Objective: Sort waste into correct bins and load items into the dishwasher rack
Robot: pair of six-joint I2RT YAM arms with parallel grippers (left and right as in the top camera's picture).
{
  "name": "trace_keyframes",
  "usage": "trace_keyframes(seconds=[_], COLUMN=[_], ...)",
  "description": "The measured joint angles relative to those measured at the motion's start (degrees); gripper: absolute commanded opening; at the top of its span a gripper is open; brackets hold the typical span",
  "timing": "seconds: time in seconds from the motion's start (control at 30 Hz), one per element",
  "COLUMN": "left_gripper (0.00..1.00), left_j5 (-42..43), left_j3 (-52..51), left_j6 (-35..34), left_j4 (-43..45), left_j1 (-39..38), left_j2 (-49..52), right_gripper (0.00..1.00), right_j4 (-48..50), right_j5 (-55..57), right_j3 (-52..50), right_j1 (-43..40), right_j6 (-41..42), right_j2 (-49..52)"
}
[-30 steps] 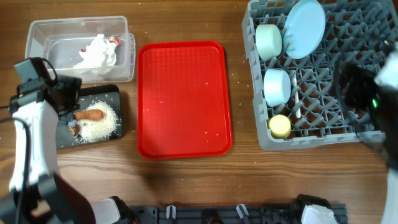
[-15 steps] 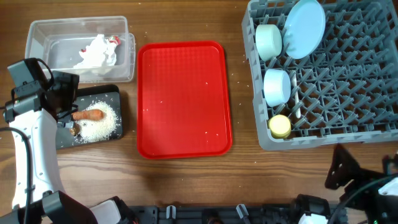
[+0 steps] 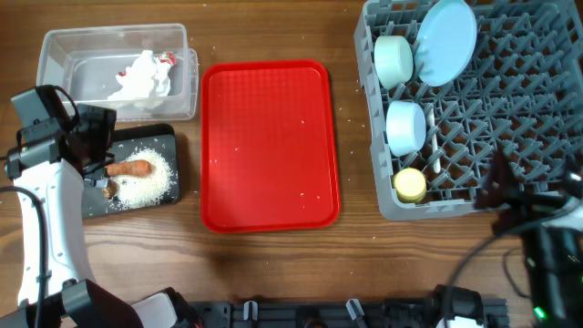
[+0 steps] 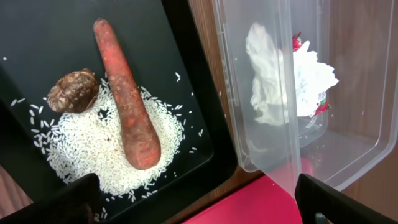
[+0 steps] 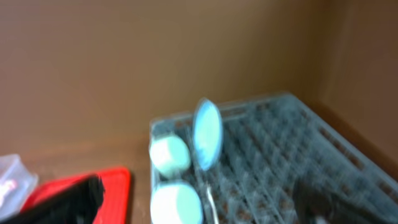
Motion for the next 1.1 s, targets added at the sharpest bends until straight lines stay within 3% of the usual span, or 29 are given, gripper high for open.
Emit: trace_keyframes(seconds=[0.17,0.27,0.5,0.77,1.1], left_gripper=[1.0,1.0,1.0,1.0,1.0], left_j5=[0.0,0.02,0.0,0.0,0.0], left_j3=[0.0,0.0,0.0,0.0,0.0], left_j6=[0.0,0.0,0.0,0.0,0.0], left_j4=[-0.04,-0.07,-0.04,-0.04,-0.04], left_j1=[-0.02,0.0,0.0,0.0,0.0], left_j2=[0.0,0.0,0.0,0.0,0.0], right_gripper=[1.0,1.0,1.0,1.0,1.0], right_j4=[24.44,30.91,35.98,38.75,38.75], right_j5=[-4.17,-2.78,-0.13,0.15,0.2], right_j3=[-27.93,-40.33,-56.28,-59.04,-59.04], right_j1=[3.06,6.1,8.85,8.9,8.9], right_j6=[1.57,3.54,5.18,12.72,13.77], right_j2=[-8.9,-14.67,-23.71,-25.99,-25.99])
